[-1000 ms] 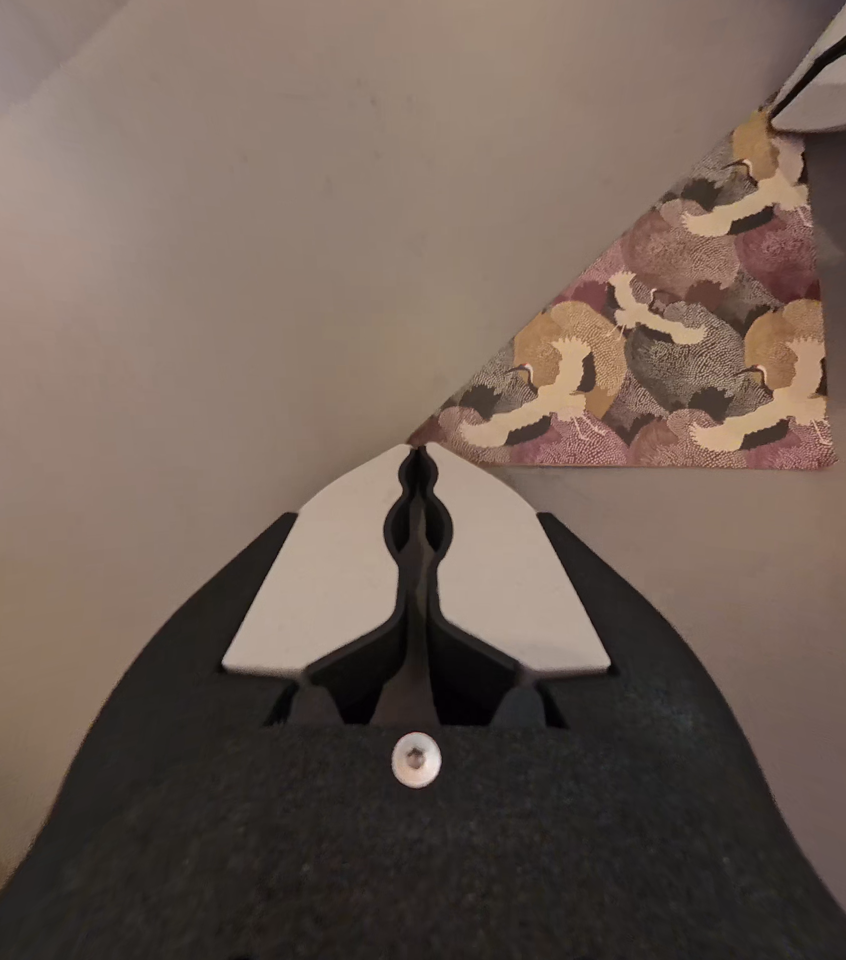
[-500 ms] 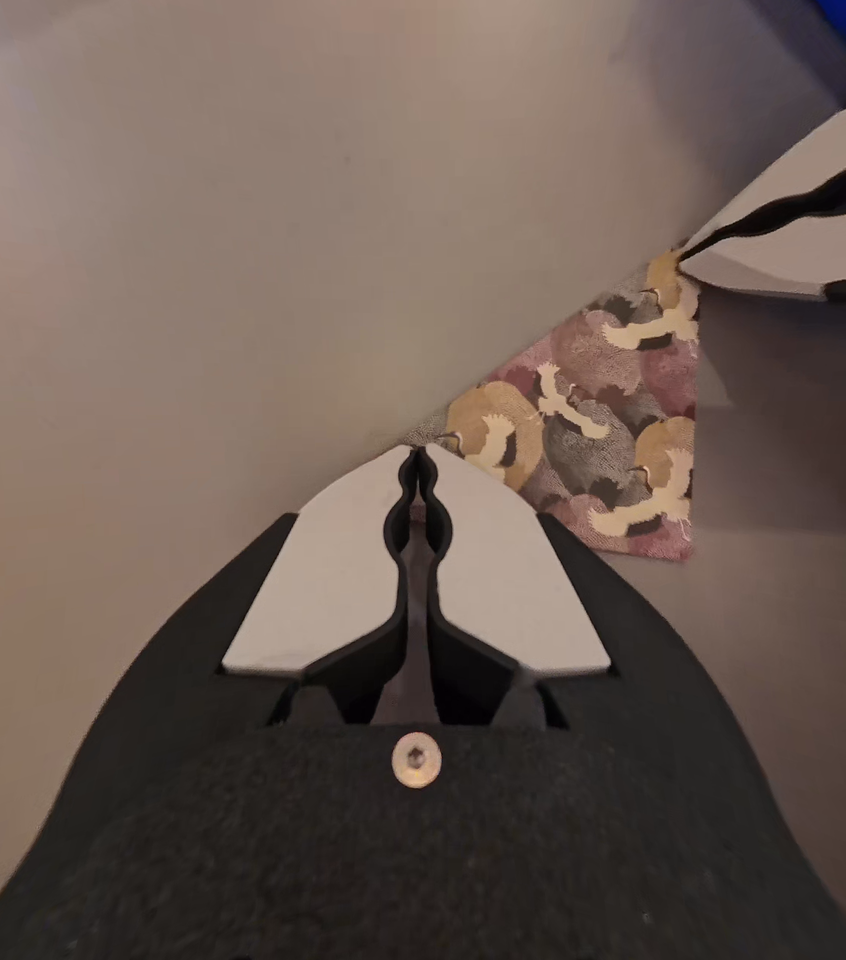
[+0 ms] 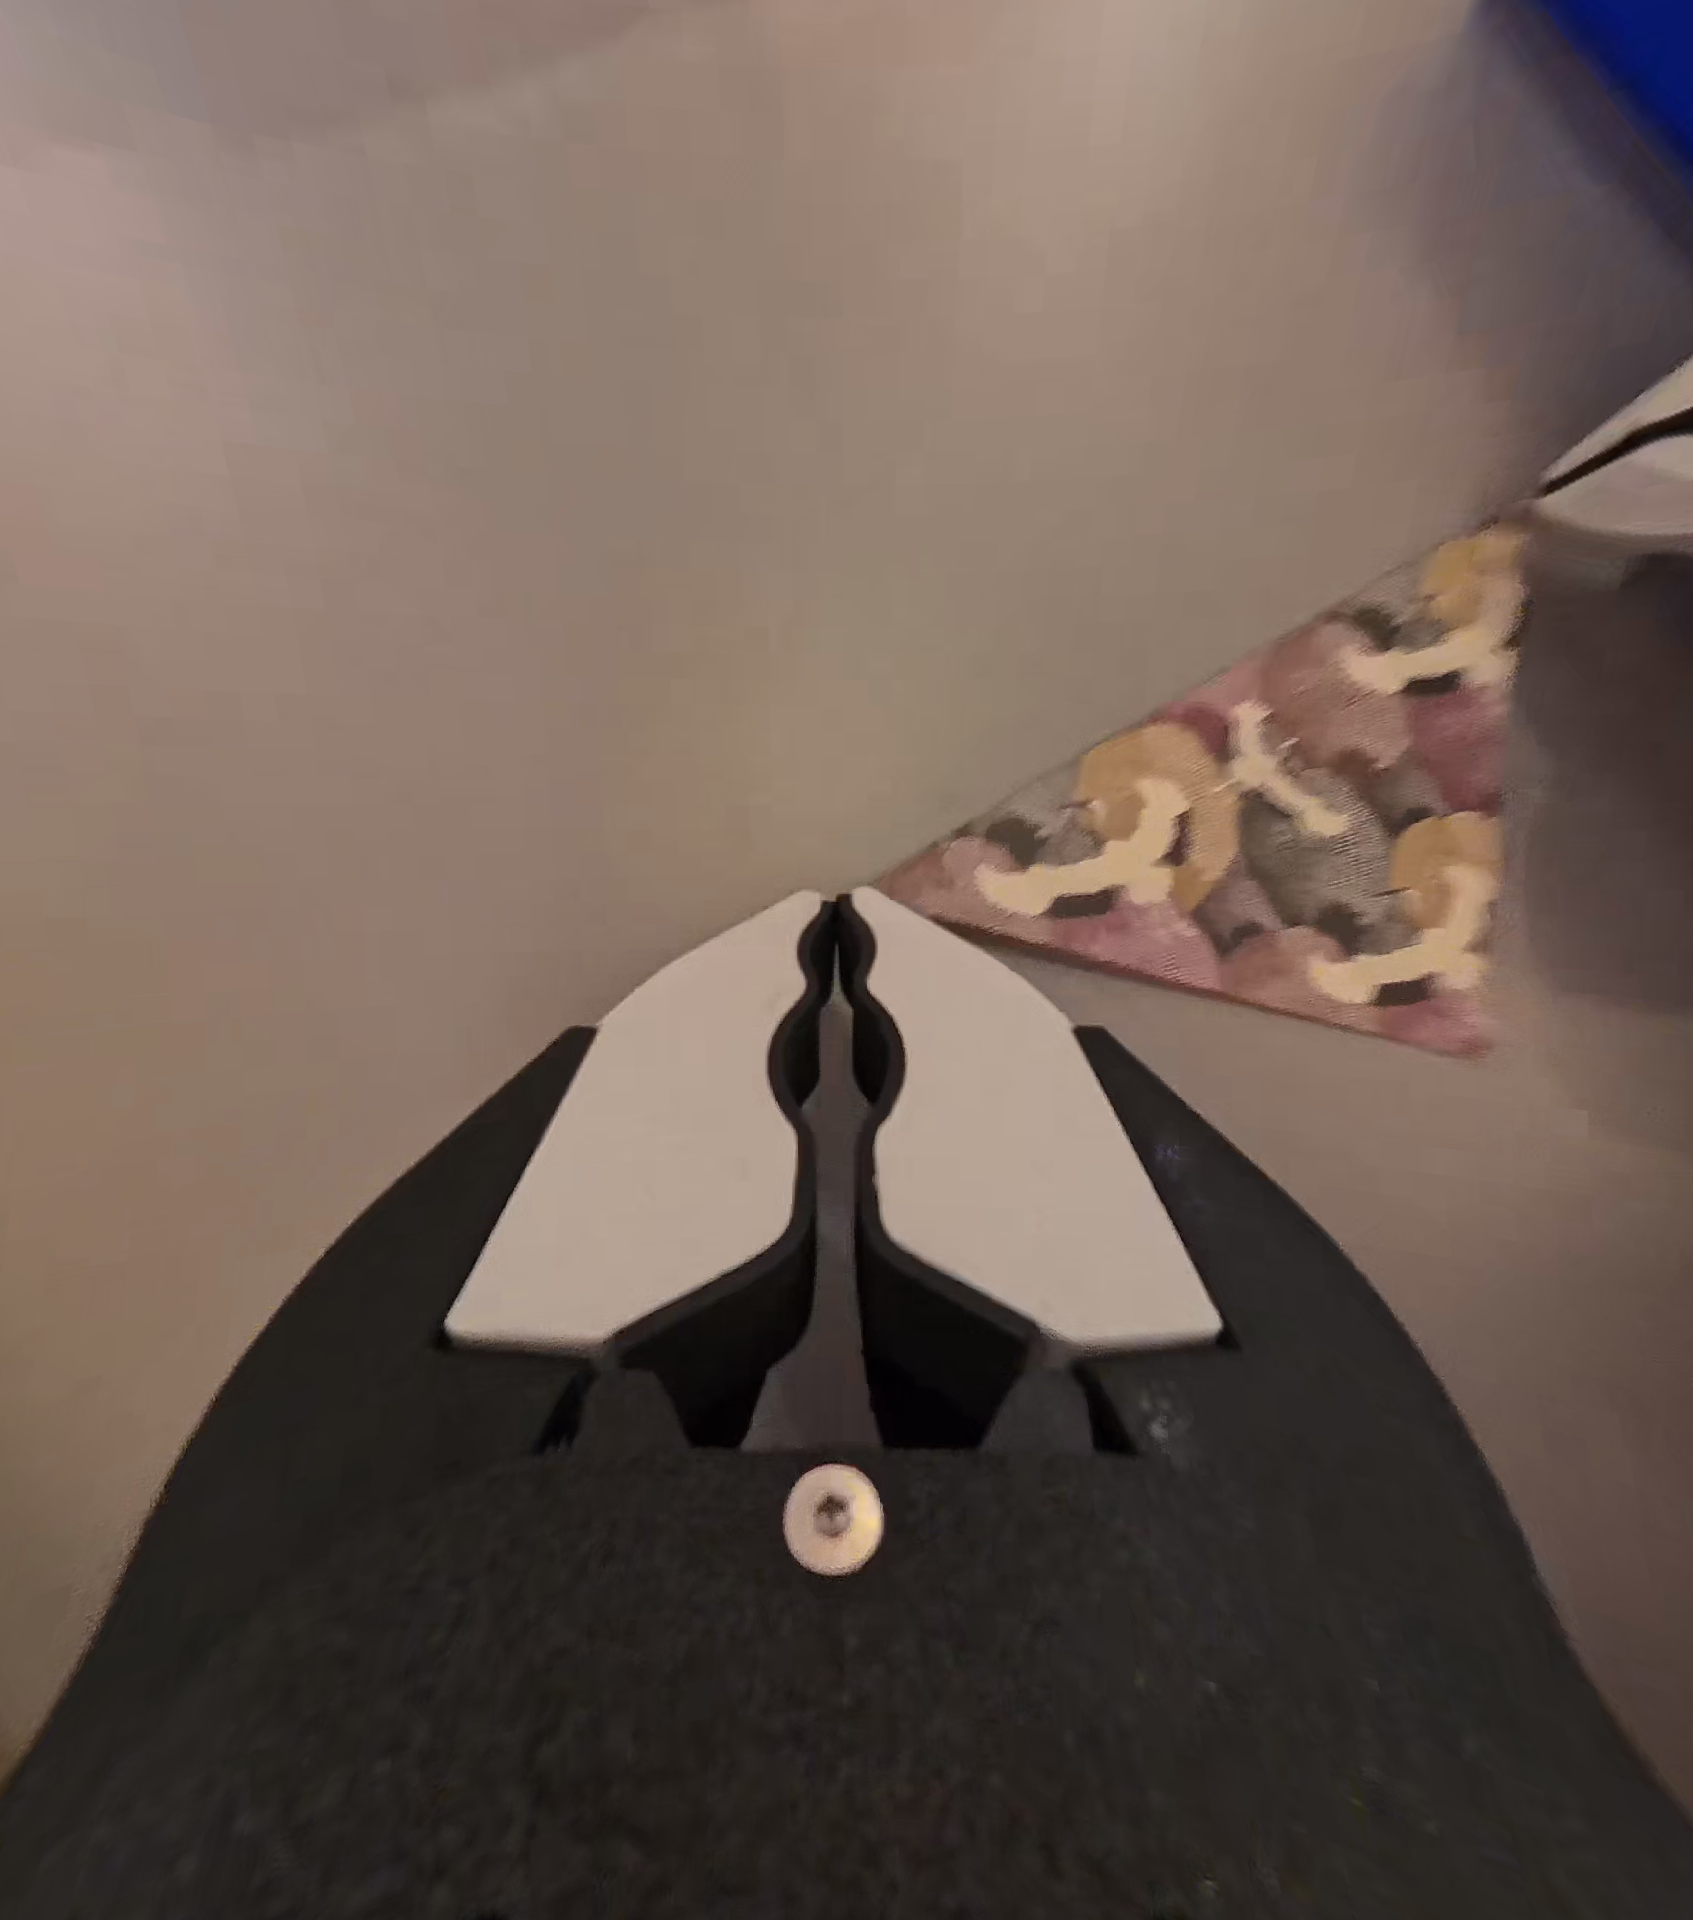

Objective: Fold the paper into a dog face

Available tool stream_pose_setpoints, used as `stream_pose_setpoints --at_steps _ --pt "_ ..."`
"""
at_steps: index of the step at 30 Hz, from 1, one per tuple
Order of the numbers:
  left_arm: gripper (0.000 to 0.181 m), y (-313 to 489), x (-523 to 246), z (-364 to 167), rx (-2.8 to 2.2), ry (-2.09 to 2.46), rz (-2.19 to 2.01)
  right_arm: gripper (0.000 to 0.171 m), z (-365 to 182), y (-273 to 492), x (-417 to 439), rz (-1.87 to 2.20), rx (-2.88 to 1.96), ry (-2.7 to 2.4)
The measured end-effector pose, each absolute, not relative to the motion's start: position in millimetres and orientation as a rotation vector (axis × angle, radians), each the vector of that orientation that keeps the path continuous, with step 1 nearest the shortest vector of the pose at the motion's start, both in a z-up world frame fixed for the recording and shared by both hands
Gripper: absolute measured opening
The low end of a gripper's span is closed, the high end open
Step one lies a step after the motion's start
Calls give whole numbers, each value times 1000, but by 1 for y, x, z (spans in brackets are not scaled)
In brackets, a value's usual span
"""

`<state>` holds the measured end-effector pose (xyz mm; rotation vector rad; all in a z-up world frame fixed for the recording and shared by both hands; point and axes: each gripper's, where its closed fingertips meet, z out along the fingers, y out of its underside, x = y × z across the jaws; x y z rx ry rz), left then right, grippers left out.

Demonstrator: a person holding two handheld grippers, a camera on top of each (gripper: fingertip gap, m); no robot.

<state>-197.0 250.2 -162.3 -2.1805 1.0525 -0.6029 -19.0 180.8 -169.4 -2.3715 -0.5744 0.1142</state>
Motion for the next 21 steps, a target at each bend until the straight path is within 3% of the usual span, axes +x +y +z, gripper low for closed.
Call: stream_pose_setpoints --at_steps 4,5,9,21 --pt "2 229 -187 -131 -1998 1040 -798 4 -129 170 -30 297 -2137 -465" --pt "11 224 -185 -130 -1981 1039 -818 5 -131 165 -32 313 -2123 -446" --pt "24 200 -179 -129 -1938 1041 -878 28 -150 142 -44 353 -2118 -385" --pt "28 159 -172 -141 -1906 1171 -942 30 -158 121 -65 382 -2132 -406"
